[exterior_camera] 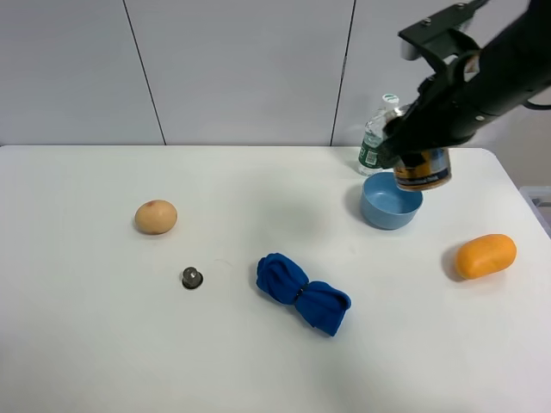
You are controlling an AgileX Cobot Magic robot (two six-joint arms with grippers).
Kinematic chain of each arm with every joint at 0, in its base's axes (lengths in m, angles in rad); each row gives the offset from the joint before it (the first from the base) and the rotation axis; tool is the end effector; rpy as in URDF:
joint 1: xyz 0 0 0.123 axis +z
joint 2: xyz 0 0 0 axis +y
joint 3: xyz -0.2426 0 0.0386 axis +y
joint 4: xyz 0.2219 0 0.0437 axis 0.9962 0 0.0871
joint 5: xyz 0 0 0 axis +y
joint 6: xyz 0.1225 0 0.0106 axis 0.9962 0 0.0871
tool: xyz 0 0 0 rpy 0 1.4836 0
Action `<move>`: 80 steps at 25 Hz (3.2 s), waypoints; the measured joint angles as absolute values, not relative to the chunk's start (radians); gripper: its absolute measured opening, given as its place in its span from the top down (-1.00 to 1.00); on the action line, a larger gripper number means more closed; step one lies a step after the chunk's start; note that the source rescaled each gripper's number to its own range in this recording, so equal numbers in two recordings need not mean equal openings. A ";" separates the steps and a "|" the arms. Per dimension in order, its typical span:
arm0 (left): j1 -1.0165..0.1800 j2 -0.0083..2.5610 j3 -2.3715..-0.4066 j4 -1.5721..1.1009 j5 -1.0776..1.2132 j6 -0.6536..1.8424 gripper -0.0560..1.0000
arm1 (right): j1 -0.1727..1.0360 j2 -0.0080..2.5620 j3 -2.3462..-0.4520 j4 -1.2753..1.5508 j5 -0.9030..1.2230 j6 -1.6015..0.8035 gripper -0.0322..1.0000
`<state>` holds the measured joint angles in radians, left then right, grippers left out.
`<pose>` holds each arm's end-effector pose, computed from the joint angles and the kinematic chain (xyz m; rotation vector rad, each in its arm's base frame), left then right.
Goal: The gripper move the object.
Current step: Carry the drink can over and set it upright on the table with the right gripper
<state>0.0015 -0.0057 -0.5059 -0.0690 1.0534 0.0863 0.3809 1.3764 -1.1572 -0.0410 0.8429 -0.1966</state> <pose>0.0396 -0.0073 0.2531 0.0891 2.0216 -0.0267 0.2669 0.1028 0.2611 -0.7464 2.4328 0.0225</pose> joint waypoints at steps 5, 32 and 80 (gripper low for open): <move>0.002 -0.006 -0.506 -0.069 1.053 0.086 -1.00 | 0.217 1.230 -0.987 -0.033 0.758 -0.197 0.93; 0.002 -0.006 -0.506 -0.069 1.053 0.086 -1.00 | -0.108 1.699 -0.814 -0.072 -0.362 -0.201 0.93; 0.002 -0.006 -0.506 -0.068 1.053 0.086 -1.00 | -0.202 2.336 -1.174 0.046 -0.778 -0.156 0.94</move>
